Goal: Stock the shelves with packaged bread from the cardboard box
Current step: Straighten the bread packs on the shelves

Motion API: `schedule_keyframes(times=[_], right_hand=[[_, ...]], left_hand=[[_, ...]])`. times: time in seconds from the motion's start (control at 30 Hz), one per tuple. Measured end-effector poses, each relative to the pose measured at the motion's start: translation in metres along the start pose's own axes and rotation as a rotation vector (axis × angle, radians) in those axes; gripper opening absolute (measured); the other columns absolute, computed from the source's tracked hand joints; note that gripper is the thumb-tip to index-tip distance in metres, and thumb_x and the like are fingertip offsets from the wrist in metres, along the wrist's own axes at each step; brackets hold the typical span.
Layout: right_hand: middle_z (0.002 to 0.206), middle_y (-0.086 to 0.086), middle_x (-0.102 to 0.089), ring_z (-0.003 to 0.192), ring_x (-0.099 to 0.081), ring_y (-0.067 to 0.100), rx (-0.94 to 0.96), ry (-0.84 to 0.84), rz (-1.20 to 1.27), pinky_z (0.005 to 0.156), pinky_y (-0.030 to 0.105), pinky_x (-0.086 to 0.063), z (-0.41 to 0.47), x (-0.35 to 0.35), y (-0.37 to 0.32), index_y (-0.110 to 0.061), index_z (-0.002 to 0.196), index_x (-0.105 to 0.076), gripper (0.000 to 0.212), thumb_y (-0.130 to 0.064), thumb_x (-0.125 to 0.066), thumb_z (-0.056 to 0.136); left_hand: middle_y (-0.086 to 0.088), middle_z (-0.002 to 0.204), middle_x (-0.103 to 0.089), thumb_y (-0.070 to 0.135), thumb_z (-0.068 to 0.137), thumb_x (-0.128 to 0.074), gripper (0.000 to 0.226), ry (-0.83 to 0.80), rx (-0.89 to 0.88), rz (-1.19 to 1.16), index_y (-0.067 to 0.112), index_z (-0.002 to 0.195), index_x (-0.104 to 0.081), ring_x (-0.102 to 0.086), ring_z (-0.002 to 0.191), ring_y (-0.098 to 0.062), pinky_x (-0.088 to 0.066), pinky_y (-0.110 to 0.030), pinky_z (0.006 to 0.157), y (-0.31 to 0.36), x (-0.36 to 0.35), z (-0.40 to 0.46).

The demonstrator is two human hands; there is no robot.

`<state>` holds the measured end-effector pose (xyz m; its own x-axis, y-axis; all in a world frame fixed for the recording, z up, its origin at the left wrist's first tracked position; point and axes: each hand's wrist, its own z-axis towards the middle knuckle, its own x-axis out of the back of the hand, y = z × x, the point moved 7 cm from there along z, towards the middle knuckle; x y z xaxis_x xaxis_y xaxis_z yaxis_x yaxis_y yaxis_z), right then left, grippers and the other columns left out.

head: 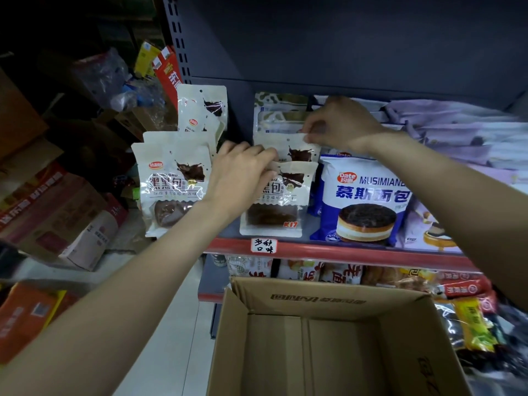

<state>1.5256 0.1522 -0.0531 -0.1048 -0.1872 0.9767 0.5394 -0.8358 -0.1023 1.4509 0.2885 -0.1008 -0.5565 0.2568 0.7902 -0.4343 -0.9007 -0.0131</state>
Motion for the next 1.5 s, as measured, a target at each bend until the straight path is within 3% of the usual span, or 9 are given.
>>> schedule_keyframes(times=[0.17, 0.27, 0.37, 0.53, 0.63, 0.97, 1.2, 1.33, 1.5], right_hand=[[0.108, 0.004, -0.069, 0.103, -0.057, 0.022, -0.018, 0.168, 0.166, 0.077, 0.024, -0.037, -0.022, 0.013, 0.0, -0.021, 0.104, -0.071, 0.02, -0.027, -0.055, 0.092], [0.11, 0.002, -0.069, 0.106, -0.056, 0.024, 0.02, 0.306, 0.172, 0.082, 0.026, -0.039, -0.045, 0.02, -0.01, -0.018, 0.106, -0.07, 0.021, -0.022, -0.054, 0.093], [0.112, 0.005, -0.069, 0.106, -0.057, 0.028, 0.007, 0.326, 0.117, 0.084, 0.03, -0.042, -0.041, 0.02, -0.011, -0.017, 0.11, -0.069, 0.023, -0.023, -0.054, 0.093], [0.119, 0.005, -0.065, 0.107, -0.059, 0.023, -0.039, -0.003, 0.062, 0.088, 0.03, -0.043, 0.002, 0.001, -0.011, -0.022, 0.117, -0.064, 0.03, -0.028, -0.063, 0.088], [0.116, 0.008, -0.065, 0.105, -0.059, 0.024, -0.016, -0.13, 0.043, 0.088, 0.032, -0.045, 0.014, -0.014, -0.017, -0.016, 0.116, -0.065, 0.032, -0.029, -0.066, 0.086], [0.104, 0.009, -0.07, 0.099, -0.061, 0.023, 0.019, -0.147, 0.158, 0.091, 0.036, -0.047, 0.018, -0.023, -0.022, -0.008, 0.102, -0.072, 0.021, -0.023, -0.061, 0.09], [0.105, -0.003, -0.065, 0.1, -0.059, 0.012, 0.049, -0.095, 0.237, 0.093, 0.026, -0.044, 0.018, 0.0, -0.013, -0.018, 0.117, -0.066, 0.027, -0.021, -0.061, 0.091], [0.106, 0.006, -0.07, 0.098, -0.065, 0.018, 0.047, 0.037, 0.255, 0.094, 0.03, -0.049, 0.032, 0.014, 0.006, -0.012, 0.109, -0.069, 0.022, -0.015, -0.065, 0.088], [0.111, 0.007, -0.069, 0.102, -0.064, 0.021, 0.049, -0.009, 0.132, 0.095, 0.036, -0.049, 0.061, 0.003, 0.006, -0.012, 0.115, -0.066, 0.028, -0.016, -0.065, 0.087]], left_hand=[[-0.01, 0.109, -0.064, 0.017, 0.079, -0.072, 0.027, -0.007, 0.096, -0.195, 0.013, 0.104, -0.064, -0.058, 0.098, -0.033, -0.047, -0.039, 0.077, 0.007, -0.005, 0.0], [-0.008, 0.141, -0.037, 0.018, 0.081, -0.07, 0.06, -0.016, 0.321, -0.429, 0.019, 0.135, -0.044, -0.038, 0.128, -0.024, -0.035, -0.02, 0.092, -0.004, -0.006, -0.016], [-0.007, 0.149, -0.027, 0.018, 0.081, -0.072, 0.082, -0.009, 0.519, -0.605, 0.014, 0.146, -0.022, -0.029, 0.137, -0.017, -0.029, -0.019, 0.105, -0.009, -0.009, -0.039], [0.0, 0.143, -0.045, 0.021, 0.079, -0.076, 0.105, -0.25, 0.609, -0.7, 0.025, 0.15, 0.001, -0.052, 0.121, -0.016, -0.044, -0.032, 0.096, 0.002, -0.036, -0.059], [0.0, 0.137, -0.051, 0.011, 0.079, -0.075, 0.11, -0.276, 0.627, -0.706, 0.029, 0.149, 0.008, -0.057, 0.114, -0.015, -0.043, -0.026, 0.087, 0.0, -0.044, -0.058], [0.001, 0.148, -0.042, 0.01, 0.082, -0.072, 0.117, -0.274, 0.565, -0.661, 0.043, 0.143, 0.022, -0.057, 0.117, -0.022, -0.046, -0.036, 0.091, -0.012, -0.045, -0.069], [0.002, 0.154, -0.031, 0.012, 0.083, -0.071, 0.122, -0.319, 0.504, -0.659, 0.05, 0.133, 0.034, -0.063, 0.106, -0.022, -0.048, -0.032, 0.081, -0.016, -0.046, -0.064], [0.004, 0.156, -0.025, 0.014, 0.083, -0.072, 0.125, -0.333, 0.495, -0.708, 0.061, 0.123, 0.036, -0.062, 0.108, -0.019, -0.048, -0.038, 0.091, -0.015, -0.047, -0.066], [0.003, 0.156, -0.025, 0.014, 0.081, -0.074, 0.127, -0.339, 0.502, -0.751, 0.063, 0.121, 0.035, -0.056, 0.117, -0.014, -0.045, -0.041, 0.1, -0.01, -0.046, -0.064]])
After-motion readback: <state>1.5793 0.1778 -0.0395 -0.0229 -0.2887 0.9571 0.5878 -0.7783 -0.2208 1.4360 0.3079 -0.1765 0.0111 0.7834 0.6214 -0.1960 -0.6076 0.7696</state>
